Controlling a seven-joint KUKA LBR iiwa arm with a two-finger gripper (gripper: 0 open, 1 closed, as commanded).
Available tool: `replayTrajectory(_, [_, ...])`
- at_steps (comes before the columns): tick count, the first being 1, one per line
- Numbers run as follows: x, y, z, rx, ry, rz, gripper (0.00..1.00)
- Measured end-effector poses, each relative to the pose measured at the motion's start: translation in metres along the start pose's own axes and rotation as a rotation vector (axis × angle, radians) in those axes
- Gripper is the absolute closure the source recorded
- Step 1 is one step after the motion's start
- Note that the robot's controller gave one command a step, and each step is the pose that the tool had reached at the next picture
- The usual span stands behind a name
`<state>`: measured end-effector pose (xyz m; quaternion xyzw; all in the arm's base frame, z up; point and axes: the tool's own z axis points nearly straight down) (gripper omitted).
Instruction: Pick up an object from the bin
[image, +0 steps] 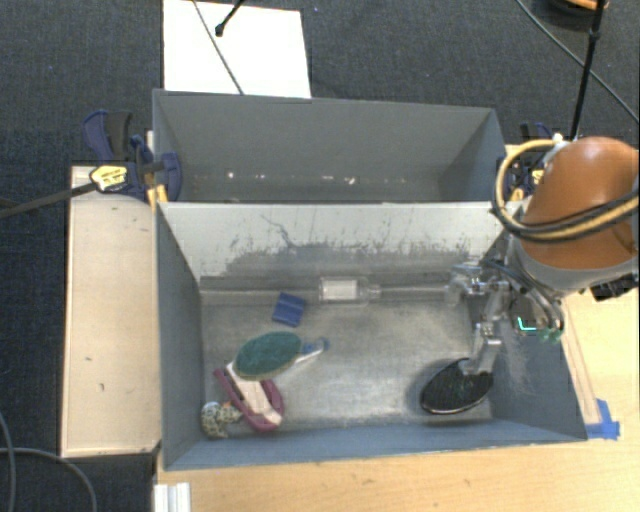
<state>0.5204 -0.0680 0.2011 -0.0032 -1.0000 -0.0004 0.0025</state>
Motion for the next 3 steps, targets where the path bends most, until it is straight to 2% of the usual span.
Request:
replayTrajectory(1, [0.031, -0.061, 0.133, 0.002, -0.005, -0.172, 0.0])
replayTrajectory(2, [0.03, -0.059, 0.131, 0.002, -0.009, -0.178, 1.0])
replayTrajectory(3, [0.025, -0.07, -0.028, 0.006, -0.015, -0.273, 1.0])
